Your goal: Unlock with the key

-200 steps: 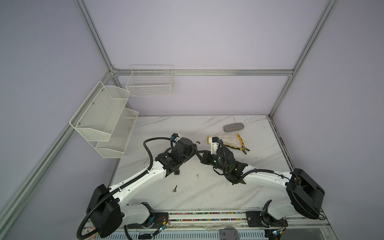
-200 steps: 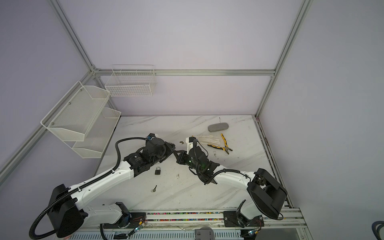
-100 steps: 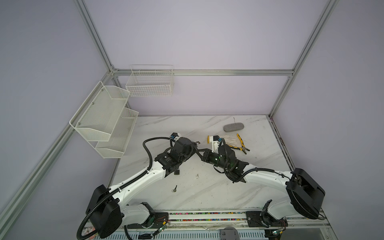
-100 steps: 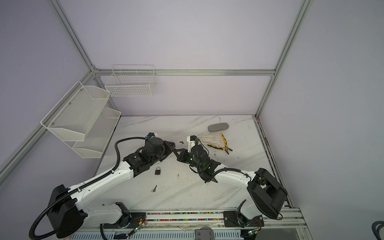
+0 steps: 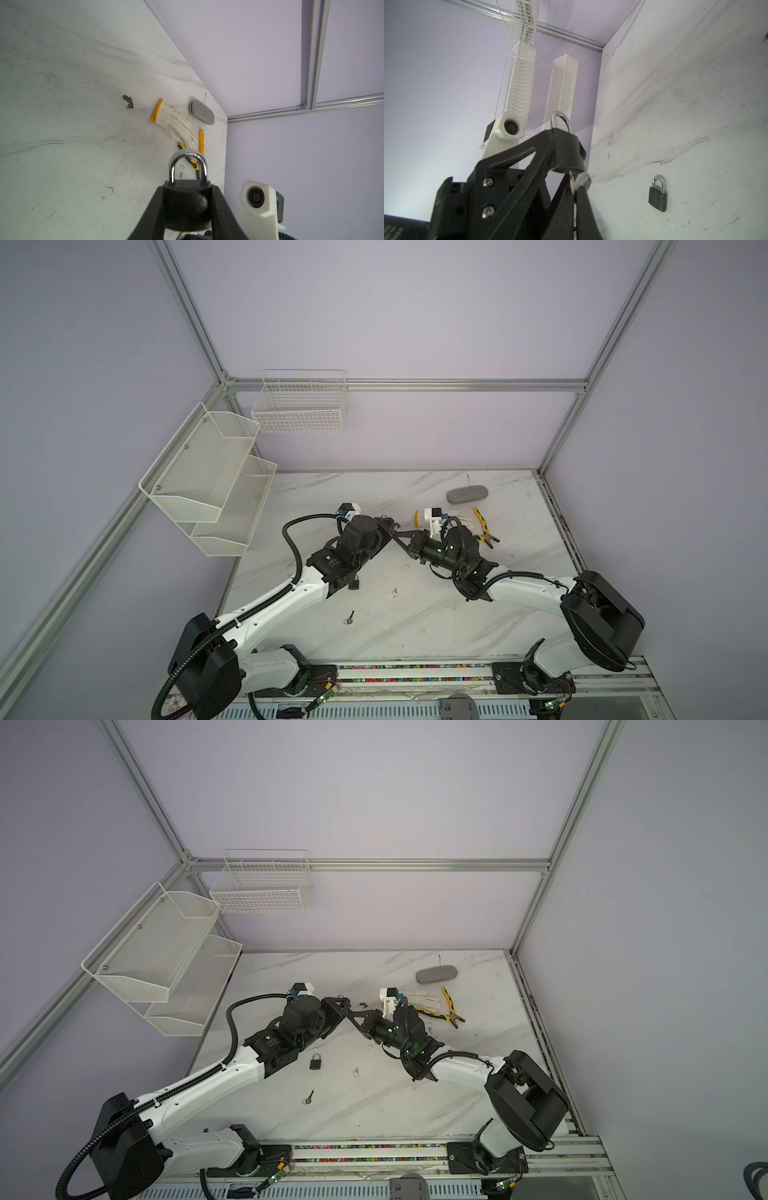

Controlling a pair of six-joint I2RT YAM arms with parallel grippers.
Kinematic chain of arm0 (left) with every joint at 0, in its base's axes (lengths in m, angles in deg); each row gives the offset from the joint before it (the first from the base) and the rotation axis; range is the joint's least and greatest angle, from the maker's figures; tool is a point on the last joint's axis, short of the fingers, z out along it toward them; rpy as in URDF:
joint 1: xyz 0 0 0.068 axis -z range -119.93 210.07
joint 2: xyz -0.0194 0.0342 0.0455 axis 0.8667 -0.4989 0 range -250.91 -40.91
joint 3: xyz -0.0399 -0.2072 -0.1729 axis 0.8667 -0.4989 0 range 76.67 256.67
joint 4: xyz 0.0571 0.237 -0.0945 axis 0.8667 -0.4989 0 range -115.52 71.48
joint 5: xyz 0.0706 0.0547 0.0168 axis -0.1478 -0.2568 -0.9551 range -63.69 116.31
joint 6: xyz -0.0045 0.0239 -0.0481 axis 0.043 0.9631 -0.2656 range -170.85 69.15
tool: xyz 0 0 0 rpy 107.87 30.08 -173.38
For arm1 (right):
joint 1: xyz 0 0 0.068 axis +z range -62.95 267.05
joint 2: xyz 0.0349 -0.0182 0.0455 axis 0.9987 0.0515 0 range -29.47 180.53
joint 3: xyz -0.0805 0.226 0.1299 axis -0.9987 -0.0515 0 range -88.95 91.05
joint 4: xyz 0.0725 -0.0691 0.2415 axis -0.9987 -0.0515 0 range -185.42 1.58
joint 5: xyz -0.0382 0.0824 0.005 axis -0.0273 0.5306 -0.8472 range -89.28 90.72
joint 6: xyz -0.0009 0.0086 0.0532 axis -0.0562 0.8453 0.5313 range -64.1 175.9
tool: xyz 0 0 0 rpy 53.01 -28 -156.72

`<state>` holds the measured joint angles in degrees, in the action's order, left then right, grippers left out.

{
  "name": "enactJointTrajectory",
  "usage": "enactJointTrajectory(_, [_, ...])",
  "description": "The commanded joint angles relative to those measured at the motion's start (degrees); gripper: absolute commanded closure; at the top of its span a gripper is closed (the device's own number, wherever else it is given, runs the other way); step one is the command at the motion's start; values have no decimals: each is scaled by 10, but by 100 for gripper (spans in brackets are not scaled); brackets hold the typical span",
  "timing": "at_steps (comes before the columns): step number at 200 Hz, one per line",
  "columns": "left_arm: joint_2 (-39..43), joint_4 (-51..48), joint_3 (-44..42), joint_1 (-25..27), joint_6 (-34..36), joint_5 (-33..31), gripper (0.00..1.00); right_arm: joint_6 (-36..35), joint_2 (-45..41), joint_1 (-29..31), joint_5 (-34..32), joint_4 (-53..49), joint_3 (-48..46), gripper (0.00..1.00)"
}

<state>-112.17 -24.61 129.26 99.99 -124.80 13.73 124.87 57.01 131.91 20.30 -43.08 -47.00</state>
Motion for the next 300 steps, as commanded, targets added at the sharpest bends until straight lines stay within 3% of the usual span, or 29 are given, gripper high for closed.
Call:
enactJointTrajectory(1, [10,44,-21,10,-6,36,100,58,-7,0,27,84,-2,100])
enactJointTrajectory(32, [2,60,-21,10,-12,39,100,97,3,-2,38,135,-7,100])
enactJointTrajectory(56, [2,61,-21,10,-15,33,100,89,-1,-2,32,132,-8,100])
enactJointTrajectory(118, [8,-7,6,0,53,5,100,-40,-29,-5,-5,7,6,100])
enactJointTrajectory(130, [11,-25,14,-5,80,-2,100,-69,-43,-5,-20,-32,13,91])
enactJointTrajectory(153, [16,-74,36,-16,148,-19,100,-135,-74,-5,-59,-118,28,70])
enactJointTrajectory(196, [40,-87,36,-36,306,-32,100,-241,-131,-12,-92,-248,54,57])
enactJointTrajectory(261, [66,135,-89,-39,639,47,100,-421,-114,-17,-111,-483,204,46])
enactJointTrajectory(300, [60,263,-152,-39,742,85,100,-481,-81,-17,-115,-579,299,44])
